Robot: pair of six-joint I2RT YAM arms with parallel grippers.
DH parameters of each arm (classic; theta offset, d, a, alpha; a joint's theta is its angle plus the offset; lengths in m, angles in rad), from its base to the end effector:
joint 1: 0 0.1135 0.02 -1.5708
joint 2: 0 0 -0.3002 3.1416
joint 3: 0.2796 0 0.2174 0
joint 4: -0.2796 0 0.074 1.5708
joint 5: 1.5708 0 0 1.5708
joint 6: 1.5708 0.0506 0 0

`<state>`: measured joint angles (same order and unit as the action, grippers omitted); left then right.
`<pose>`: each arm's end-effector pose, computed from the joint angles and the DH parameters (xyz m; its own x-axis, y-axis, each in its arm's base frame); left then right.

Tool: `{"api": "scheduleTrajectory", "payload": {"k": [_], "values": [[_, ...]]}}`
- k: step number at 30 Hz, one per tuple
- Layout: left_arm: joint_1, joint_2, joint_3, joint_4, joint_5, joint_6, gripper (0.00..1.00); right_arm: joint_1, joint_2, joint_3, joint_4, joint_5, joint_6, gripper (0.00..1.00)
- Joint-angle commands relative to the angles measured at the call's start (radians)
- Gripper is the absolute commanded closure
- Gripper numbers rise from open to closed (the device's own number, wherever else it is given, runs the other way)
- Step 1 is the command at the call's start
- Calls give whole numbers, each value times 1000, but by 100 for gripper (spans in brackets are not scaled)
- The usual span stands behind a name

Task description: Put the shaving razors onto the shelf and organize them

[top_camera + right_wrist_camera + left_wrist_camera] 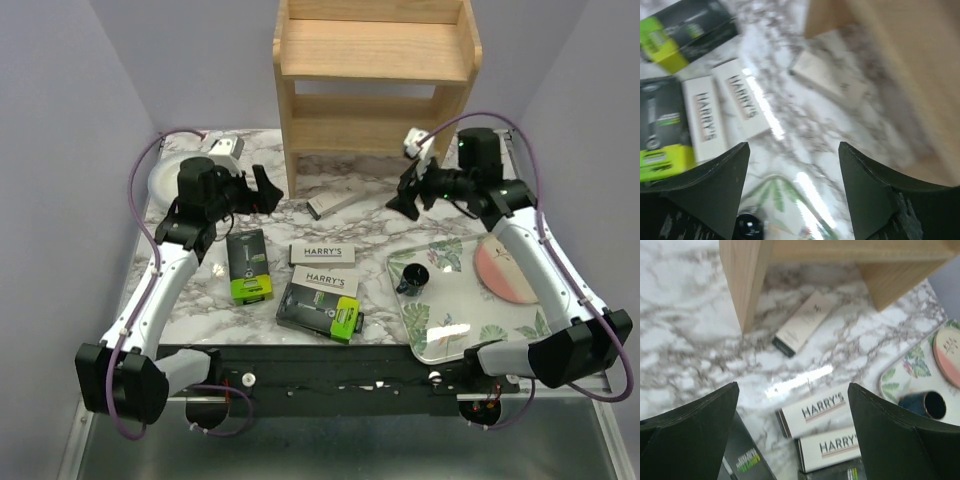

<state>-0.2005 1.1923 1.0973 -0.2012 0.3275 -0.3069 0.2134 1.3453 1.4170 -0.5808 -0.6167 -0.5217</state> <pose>0.2313 -0.0636 0.3968 -0.4207 -0.2064 -0.8834 0.3808 0.8437 -0.3785 0.2456 0.0832 0.4247 -0.0809 -0.4335 -0.8975 -0.8151 0.5471 -0.1908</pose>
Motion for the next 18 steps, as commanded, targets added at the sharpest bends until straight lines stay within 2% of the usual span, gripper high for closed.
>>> {"api": "scheduleTrajectory", "payload": {"k": [1,7,13,18], "values": [[-4,-129,-170,-153,71,-81,1,182,3,-150,-152,-63,-17,20],[-5,-276,-293,-185,231,-90,1,276,51,-222,-172,-55,92,21],[-5,-390,-421,-279,252,-139,2,401,110,-311,-165,-98,149,21],[-5,-413,-514,-255,260,-222,5,452,152,-377,-119,-110,282,21]]}}
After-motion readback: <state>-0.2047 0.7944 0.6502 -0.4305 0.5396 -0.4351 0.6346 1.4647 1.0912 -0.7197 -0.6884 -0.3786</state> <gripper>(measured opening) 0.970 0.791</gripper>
